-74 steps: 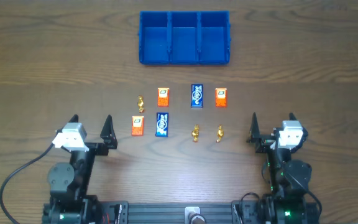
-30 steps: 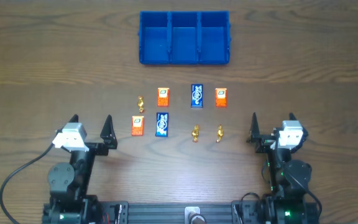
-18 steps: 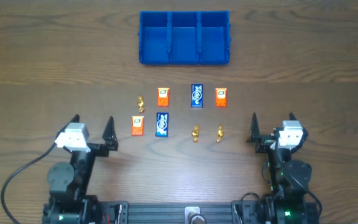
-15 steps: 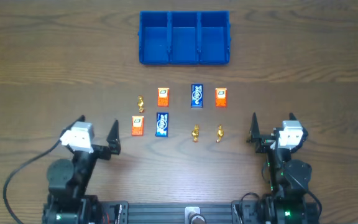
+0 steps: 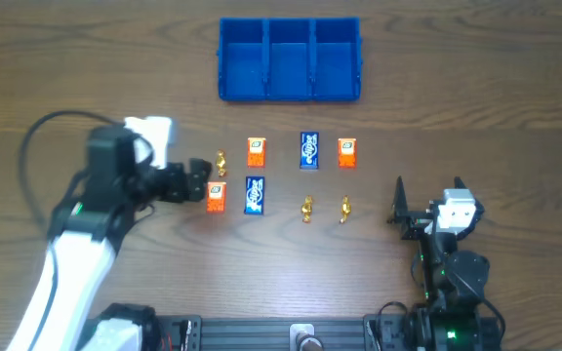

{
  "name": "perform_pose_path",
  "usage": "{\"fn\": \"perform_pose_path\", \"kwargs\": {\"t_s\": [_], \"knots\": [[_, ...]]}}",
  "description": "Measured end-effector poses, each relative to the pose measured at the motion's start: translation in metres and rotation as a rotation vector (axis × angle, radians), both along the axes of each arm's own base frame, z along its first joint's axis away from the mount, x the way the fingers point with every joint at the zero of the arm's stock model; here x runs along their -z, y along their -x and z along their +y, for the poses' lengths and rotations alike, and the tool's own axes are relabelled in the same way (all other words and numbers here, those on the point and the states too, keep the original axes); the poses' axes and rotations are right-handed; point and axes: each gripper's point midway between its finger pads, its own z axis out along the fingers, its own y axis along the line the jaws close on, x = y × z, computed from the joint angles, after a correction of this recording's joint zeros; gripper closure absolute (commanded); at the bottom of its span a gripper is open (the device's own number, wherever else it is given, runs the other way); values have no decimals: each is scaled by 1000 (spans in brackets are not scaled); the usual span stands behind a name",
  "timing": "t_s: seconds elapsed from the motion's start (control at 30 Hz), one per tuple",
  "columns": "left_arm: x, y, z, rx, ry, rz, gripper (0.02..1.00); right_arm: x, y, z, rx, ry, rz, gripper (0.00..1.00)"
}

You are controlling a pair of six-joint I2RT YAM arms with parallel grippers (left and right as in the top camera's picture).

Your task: Sort Candies Into Trays

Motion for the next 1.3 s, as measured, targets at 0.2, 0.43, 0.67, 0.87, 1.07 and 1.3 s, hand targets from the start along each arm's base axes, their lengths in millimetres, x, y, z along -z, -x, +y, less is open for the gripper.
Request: {"fn": "perform_pose_path", "kwargs": {"t_s": [0.2, 0.43, 0.67, 0.87, 1.07, 1.3], "knots": [[79, 14, -28, 49, -130, 269, 18, 0, 0, 0, 0, 0, 0, 3], [110, 21, -33, 17, -229, 342, 20, 0, 0, 0, 0, 0, 0, 3], [120, 20, -22, -60, -276, 367, 71, 0, 0, 0, 0, 0, 0, 3], [129, 17, -16, -101, -312, 390, 99, 0, 0, 0, 0, 0, 0, 3], [128, 5, -22, -108, -327, 383, 152, 0, 0, 0, 0, 0, 0, 3], [133, 2, -25, -115, -350, 405, 194, 0, 0, 0, 0, 0, 0, 3]]}}
